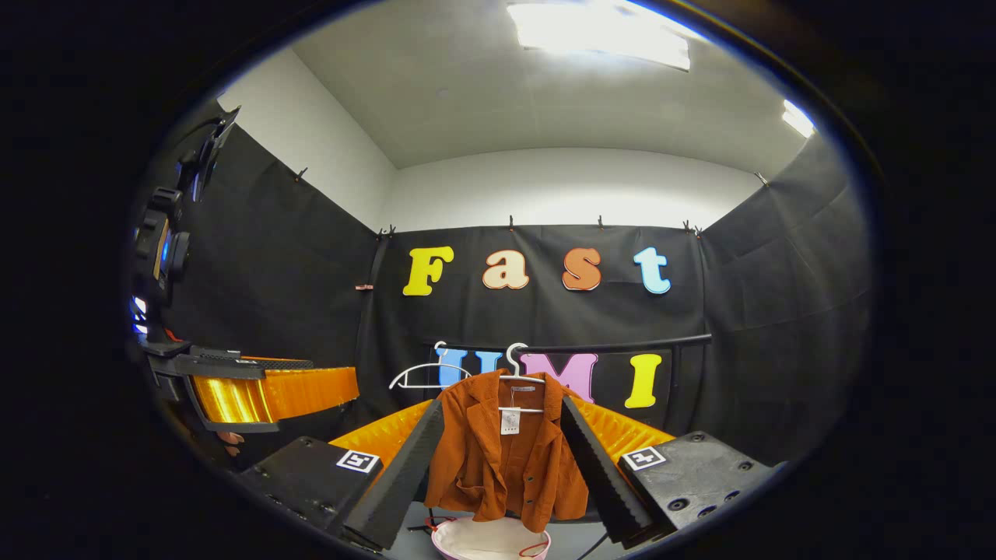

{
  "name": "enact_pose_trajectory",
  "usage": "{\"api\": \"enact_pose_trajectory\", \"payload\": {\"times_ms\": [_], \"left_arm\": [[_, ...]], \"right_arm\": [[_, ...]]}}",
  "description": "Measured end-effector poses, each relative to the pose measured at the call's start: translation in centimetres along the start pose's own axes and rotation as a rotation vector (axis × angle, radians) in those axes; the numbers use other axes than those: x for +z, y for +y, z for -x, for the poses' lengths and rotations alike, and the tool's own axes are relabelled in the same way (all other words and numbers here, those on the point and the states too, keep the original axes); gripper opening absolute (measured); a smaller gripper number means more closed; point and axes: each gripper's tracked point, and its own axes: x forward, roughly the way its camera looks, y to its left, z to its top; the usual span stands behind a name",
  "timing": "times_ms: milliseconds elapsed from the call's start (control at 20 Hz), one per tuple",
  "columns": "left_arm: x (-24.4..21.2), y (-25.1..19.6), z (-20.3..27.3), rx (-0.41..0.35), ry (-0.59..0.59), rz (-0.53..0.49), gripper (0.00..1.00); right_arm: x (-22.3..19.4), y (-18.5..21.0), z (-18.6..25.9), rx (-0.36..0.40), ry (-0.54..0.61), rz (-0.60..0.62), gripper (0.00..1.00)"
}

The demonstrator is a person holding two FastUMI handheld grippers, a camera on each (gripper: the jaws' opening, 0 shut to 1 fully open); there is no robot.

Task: Grasp the clothes on the hanger with both hands and then place them into the laundry hamper below.

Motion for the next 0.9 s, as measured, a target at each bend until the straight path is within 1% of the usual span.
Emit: {"api": "enact_pose_trajectory", "payload": {"times_ms": [400,600,750,900], "left_arm": [[0.5,0.3,-0.8,-0.02,-0.026,-0.01,0.95],[0.4,0.9,-1.2,-0.03,-0.026,-0.016,0.95],[0.1,1.3,-1.3,-0.046,-0.018,-0.016,0.95],[-0.5,1.7,-1.6,-0.08,0.004,-0.015,0.95]], "right_arm": [[0.1,-0.5,0.1,-0.036,0.003,0.012,0.97],[0.7,-0.7,0.3,-0.058,-0.016,0.053,0.97],[0.9,-0.2,0.5,-0.061,-0.032,0.027,0.96],[0.3,-0.5,0.5,-0.098,-0.01,0.018,0.96]]}}
